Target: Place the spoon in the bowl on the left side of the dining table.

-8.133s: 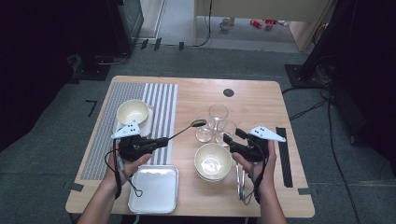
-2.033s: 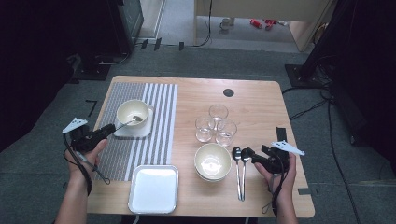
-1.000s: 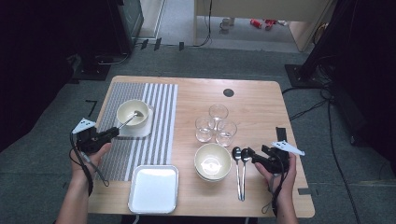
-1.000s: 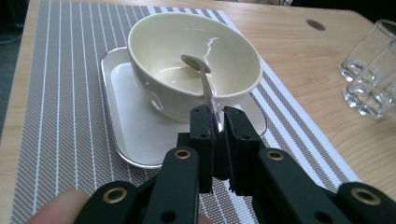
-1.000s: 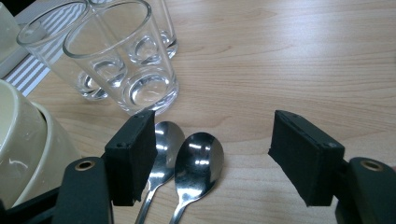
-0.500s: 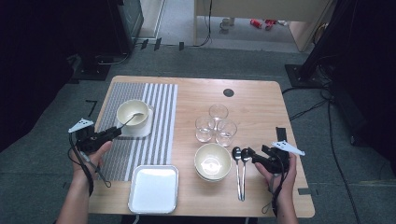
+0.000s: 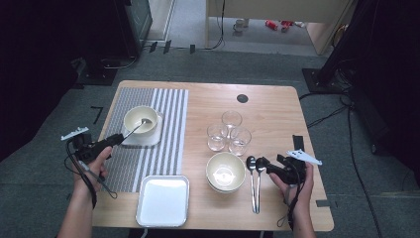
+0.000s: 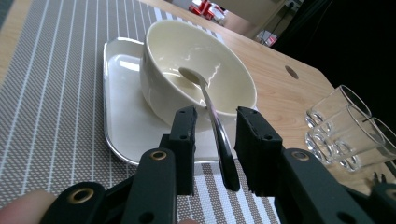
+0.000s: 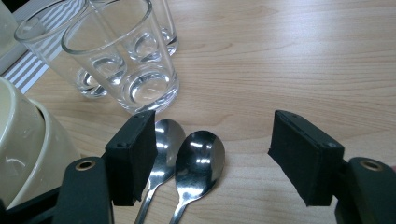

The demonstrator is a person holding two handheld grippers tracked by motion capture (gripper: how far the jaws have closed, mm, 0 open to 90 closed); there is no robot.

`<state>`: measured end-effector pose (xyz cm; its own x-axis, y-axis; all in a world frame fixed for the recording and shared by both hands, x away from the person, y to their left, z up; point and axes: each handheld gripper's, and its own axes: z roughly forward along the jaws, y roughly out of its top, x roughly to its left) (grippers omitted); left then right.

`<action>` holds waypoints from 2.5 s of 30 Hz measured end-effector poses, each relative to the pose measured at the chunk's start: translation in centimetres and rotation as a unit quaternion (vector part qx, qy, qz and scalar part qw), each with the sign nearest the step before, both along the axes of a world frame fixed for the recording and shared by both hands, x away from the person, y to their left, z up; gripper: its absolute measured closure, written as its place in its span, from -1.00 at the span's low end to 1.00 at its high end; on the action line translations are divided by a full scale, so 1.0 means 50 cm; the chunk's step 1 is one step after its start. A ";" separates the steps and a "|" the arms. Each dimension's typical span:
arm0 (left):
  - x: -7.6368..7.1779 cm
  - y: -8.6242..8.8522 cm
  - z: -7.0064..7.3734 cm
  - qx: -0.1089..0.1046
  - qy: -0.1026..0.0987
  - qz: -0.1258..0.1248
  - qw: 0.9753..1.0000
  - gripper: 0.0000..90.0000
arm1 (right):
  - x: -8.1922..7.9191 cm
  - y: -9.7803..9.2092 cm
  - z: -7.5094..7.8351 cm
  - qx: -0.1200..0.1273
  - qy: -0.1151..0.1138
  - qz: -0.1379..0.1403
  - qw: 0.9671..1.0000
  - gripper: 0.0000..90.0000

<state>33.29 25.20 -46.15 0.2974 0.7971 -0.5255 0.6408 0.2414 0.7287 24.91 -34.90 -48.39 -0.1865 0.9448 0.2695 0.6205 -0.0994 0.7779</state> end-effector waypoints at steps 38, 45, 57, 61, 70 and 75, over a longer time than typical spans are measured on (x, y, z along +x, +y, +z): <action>-0.012 -0.066 0.011 0.165 -0.070 -0.065 0.982 0.43 | 0.001 -0.001 -0.003 -0.003 0.001 0.000 1.000 -0.29; -0.008 -0.066 0.009 0.133 -0.062 -0.046 0.988 0.38 | 0.000 -0.002 -0.001 -0.004 0.001 -0.003 1.000 -0.29; 0.022 -0.030 -0.003 0.076 -0.040 0.036 0.996 0.73 | -0.003 -0.014 0.001 0.005 -0.002 -0.012 1.000 -0.28; 0.044 -0.016 -0.006 0.070 -0.037 0.057 0.995 0.83 | 0.000 -0.005 -0.004 0.004 0.001 -0.008 1.000 -0.28; 0.091 0.012 -0.004 0.072 -0.026 0.086 0.993 0.66 | 0.001 -0.001 -0.011 -0.002 0.005 -0.009 1.000 -0.28; 0.083 0.029 -0.002 0.066 -0.028 0.089 0.993 0.41 | 0.000 -0.001 -0.012 -0.001 0.007 -0.011 1.000 -0.28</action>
<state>37.45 26.67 -46.27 0.1711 0.9008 -0.3990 0.5541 0.2469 0.7950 24.88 -34.95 -49.01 -0.1614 0.9493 0.2698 0.6296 -0.1114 0.7689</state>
